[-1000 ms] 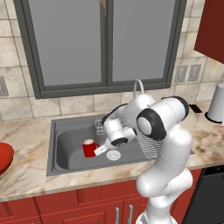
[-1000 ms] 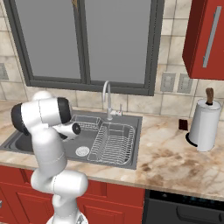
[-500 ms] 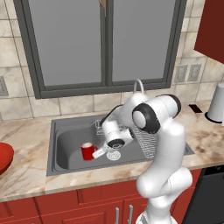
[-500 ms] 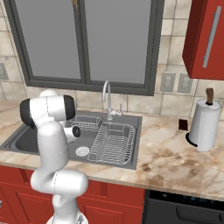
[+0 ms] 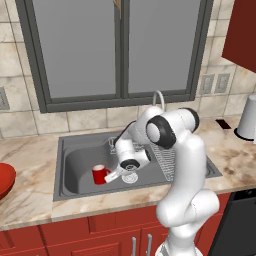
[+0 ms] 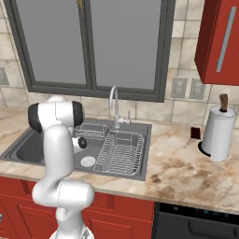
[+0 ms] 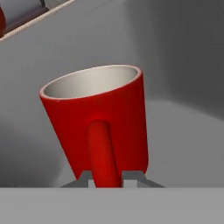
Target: Pick the mug and place it in the sink. Pick the bowl and place it in the open cabinet and then close the cabinet.
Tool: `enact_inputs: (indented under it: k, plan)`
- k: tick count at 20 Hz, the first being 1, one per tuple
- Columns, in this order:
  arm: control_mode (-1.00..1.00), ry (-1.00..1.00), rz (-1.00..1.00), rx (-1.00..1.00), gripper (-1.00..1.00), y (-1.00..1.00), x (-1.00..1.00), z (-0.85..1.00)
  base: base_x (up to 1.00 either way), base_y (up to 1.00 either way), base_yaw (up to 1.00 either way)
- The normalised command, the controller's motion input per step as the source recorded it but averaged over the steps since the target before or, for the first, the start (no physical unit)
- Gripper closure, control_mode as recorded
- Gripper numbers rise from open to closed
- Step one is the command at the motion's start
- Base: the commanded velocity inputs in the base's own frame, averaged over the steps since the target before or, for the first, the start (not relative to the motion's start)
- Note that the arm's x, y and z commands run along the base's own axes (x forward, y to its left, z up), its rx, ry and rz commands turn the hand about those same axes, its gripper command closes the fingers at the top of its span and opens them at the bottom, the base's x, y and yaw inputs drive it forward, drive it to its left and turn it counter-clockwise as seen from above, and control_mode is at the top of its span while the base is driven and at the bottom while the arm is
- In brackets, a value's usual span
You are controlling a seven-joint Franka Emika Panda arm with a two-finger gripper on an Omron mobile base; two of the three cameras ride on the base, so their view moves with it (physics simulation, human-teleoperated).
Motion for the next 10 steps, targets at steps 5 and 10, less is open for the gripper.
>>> enact_inputs:
  k: [5,10]
  plan:
    - [-1.00,0.00,0.00,0.00,1.00,0.02,0.34,-0.13,0.00,0.00,0.00]
    - [-1.00,0.00,0.00,0.00,1.00,0.01,0.31,-0.20,0.00,0.00,0.00]
